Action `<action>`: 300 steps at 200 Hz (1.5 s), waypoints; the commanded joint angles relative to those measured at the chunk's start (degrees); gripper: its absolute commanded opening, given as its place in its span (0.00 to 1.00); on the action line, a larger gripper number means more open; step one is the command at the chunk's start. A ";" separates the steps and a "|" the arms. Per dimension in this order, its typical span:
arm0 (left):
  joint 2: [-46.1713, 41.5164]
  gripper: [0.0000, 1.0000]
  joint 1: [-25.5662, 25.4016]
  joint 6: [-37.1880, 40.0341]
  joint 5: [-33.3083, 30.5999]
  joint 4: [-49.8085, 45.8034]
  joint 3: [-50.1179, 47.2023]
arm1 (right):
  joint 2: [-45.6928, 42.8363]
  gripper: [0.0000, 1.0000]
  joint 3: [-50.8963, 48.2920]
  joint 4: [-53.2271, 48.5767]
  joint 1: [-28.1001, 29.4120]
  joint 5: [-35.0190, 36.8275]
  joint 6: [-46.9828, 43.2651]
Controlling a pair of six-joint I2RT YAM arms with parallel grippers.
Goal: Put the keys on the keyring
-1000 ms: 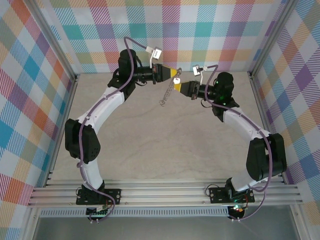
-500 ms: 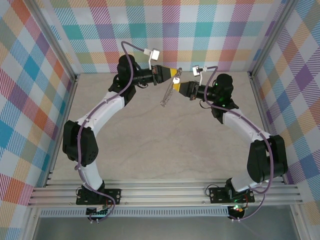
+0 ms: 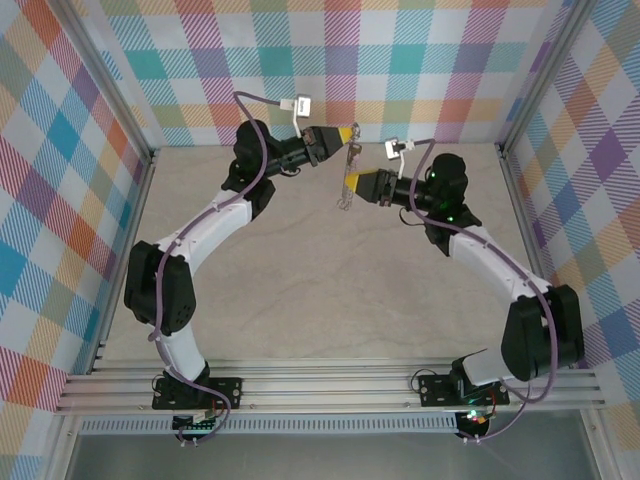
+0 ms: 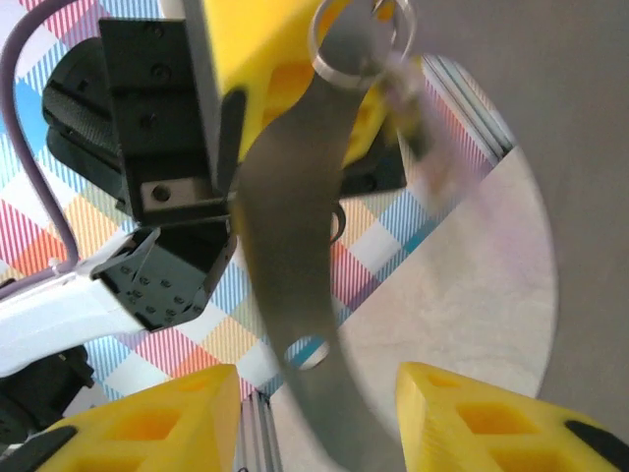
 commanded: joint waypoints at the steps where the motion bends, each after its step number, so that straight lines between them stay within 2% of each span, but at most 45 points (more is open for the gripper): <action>1: -3.38 0.00 -0.54 -1.49 -2.82 6.93 -0.60 | -4.98 0.50 -1.46 -3.26 -1.96 1.55 -2.27; 38: -3.43 0.00 -0.77 -1.90 -2.42 8.41 -0.71 | -9.96 0.54 -1.33 -6.99 -3.74 6.99 -2.38; 80: -3.70 0.00 -0.98 -2.18 -1.09 9.59 -0.71 | -8.04 0.53 2.58 -0.93 -3.76 11.46 3.20; 131: -3.52 0.00 -1.56 -2.21 0.87 10.05 -0.28 | -1.88 0.50 7.55 8.75 -3.69 11.36 10.55; 173: -3.34 0.00 -1.82 -2.12 1.31 10.00 0.08 | 1.75 0.41 9.44 13.76 -3.13 11.27 13.70; 237: -3.32 0.00 -2.10 -2.09 1.57 9.71 0.17 | 4.12 0.31 11.12 14.28 -1.55 11.01 13.63; 300: -3.26 0.00 -2.37 -1.81 1.85 9.26 0.30 | 4.68 0.28 11.77 13.72 -0.43 10.48 12.84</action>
